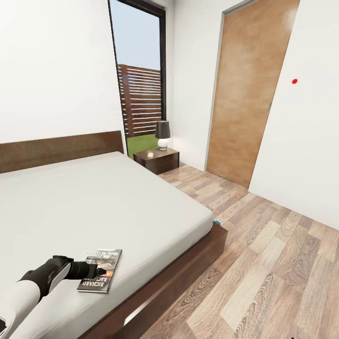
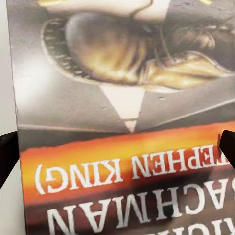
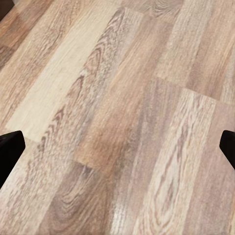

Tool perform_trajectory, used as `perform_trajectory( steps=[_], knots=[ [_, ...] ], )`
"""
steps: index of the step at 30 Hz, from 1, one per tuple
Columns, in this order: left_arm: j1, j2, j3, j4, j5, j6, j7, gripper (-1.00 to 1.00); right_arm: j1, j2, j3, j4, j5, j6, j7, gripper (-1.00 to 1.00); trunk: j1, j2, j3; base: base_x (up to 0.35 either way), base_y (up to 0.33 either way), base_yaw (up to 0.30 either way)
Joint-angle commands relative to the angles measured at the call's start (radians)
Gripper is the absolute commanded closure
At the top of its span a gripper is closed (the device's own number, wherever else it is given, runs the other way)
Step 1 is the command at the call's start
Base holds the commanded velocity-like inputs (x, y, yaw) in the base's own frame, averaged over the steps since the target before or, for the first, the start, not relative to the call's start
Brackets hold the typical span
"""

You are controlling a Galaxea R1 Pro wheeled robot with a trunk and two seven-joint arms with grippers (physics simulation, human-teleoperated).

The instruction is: In the bedroom, move the book from the bed onto either nightstand, and place the two sandals side by side next to the bed.

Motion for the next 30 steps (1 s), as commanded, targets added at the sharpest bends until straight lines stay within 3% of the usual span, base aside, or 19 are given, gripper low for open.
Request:
perform_trajectory(
  steps=[1,30],
  knots=[
    [0.000,0.001,-0.004,-0.002,0.007,0.006,0.000,-1.00,-0.001,0.001,-0.008,0.001,0.010,-0.004,0.009,-1.00,0.000,0.000,-0.001,0.000,0.000,0.000],
    [-0.001,0.001,-0.004,-0.002,0.006,0.006,0.000,-1.00,-0.001,0.001,-0.008,0.001,0.010,-0.004,0.009,-1.00,0.000,0.000,-0.001,0.000,0.000,0.000]
  ],
)
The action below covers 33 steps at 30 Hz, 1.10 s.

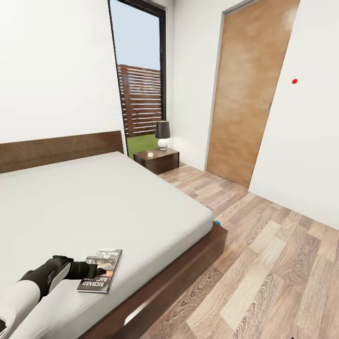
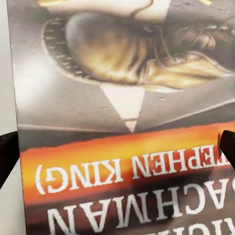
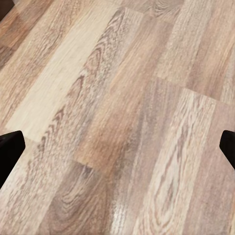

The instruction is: In the bedroom, move the book from the bed onto either nightstand, and place the two sandals side by side next to the bed.

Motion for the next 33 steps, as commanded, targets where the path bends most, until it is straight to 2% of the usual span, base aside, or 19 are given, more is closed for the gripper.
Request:
perform_trajectory(
  steps=[1,24,33],
  knots=[
    [0.000,0.001,-0.004,-0.002,0.007,0.006,0.000,-1.00,-0.001,0.001,-0.008,0.001,0.010,-0.004,0.009,-1.00,0.000,0.000,-0.001,0.000,0.000,0.000],
    [0.000,0.001,-0.004,-0.002,0.006,0.006,0.000,-1.00,-0.001,0.001,-0.007,0.001,0.009,-0.004,0.007,-1.00,0.000,0.000,-0.001,-0.002,-0.001,0.000],
    [0.000,0.001,-0.004,-0.002,0.006,0.006,0.000,-1.00,-0.001,0.001,-0.007,0.001,0.009,-0.004,0.007,-1.00,0.000,0.000,-0.001,-0.060,-0.099,0.000]
  ],
)
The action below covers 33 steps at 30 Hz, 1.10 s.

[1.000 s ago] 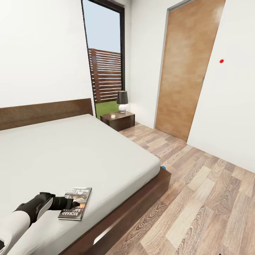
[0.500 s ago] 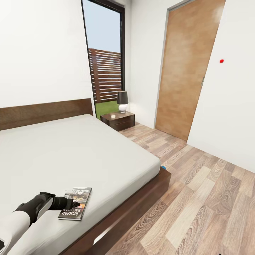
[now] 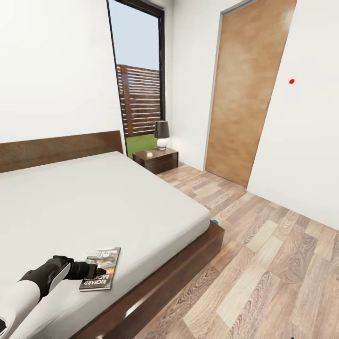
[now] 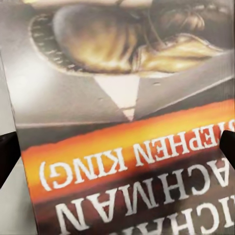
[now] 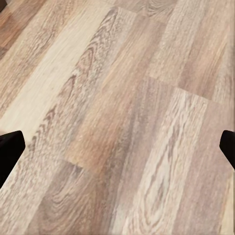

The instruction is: In the bedroom, move the book from the bed onto either nightstand, and place the two sandals side by side next to the bed.

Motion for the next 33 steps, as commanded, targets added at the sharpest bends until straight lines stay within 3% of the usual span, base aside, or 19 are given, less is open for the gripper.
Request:
perform_trajectory(
  steps=[1,33],
  knots=[
    [-0.001,0.001,-0.004,-0.002,0.007,0.006,0.000,-1.00,-0.001,0.001,-0.008,0.001,0.010,-0.004,0.009,-1.00,0.000,0.000,-0.001,-0.021,-0.047,0.000],
    [-0.001,0.002,-0.003,-0.003,0.007,-0.008,0.001,-1.00,-0.001,0.001,-0.008,0.001,0.011,-0.004,0.009,-1.00,0.000,0.000,-0.001,-0.003,-0.007,0.000]
  ],
)
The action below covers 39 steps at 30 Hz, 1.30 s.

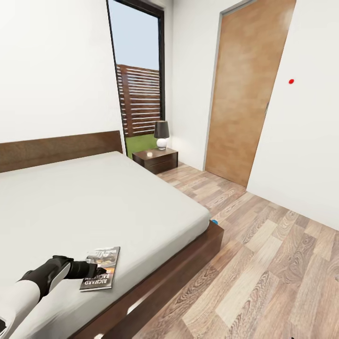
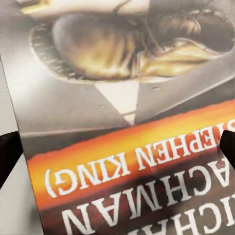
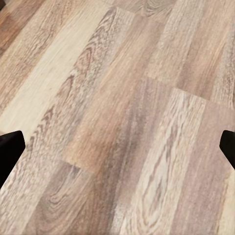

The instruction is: In the bedroom, move the book from the bed onto either nightstand, and place the two sandals side by side next to the bed.

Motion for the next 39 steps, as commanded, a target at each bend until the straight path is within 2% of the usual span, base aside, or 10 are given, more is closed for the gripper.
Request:
perform_trajectory(
  steps=[1,9,19,24,34,39],
  knots=[
    [-0.001,0.001,-0.004,-0.002,0.007,0.005,0.000,-1.00,-0.001,0.001,-0.008,0.001,0.010,-0.004,0.009,-1.00,0.000,0.000,-0.001,0.000,0.000,0.000],
    [-0.002,0.006,-0.003,-0.013,0.007,-0.002,0.007,-1.00,-0.001,0.001,-0.008,0.001,0.011,-0.004,0.009,-1.00,0.000,0.000,-0.001,0.000,0.000,0.000],
    [-0.003,0.010,-0.001,-0.025,0.009,-0.018,0.100,-1.00,-0.001,0.001,-0.008,0.001,0.011,-0.004,0.009,-1.00,0.000,0.000,-0.001,0.000,0.000,0.000],
    [-0.003,0.016,-0.001,-0.025,0.009,-0.031,0.120,-1.00,-0.001,0.001,-0.008,0.001,0.012,-0.004,0.009,-1.00,0.000,0.000,-0.001,0.000,0.000,0.000],
    [-0.004,0.044,0.000,-0.027,0.010,-0.049,0.153,-1.00,-0.001,0.001,-0.006,0.001,0.012,-0.004,0.009,-1.00,0.000,0.000,-0.001,0.000,0.000,0.000],
    [-0.004,0.054,0.000,-0.035,0.011,-0.056,0.193,-1.00,-0.001,0.001,-0.005,0.001,0.012,-0.004,0.009,-1.00,0.000,0.000,-0.001,0.000,0.000,0.000]
  ],
)
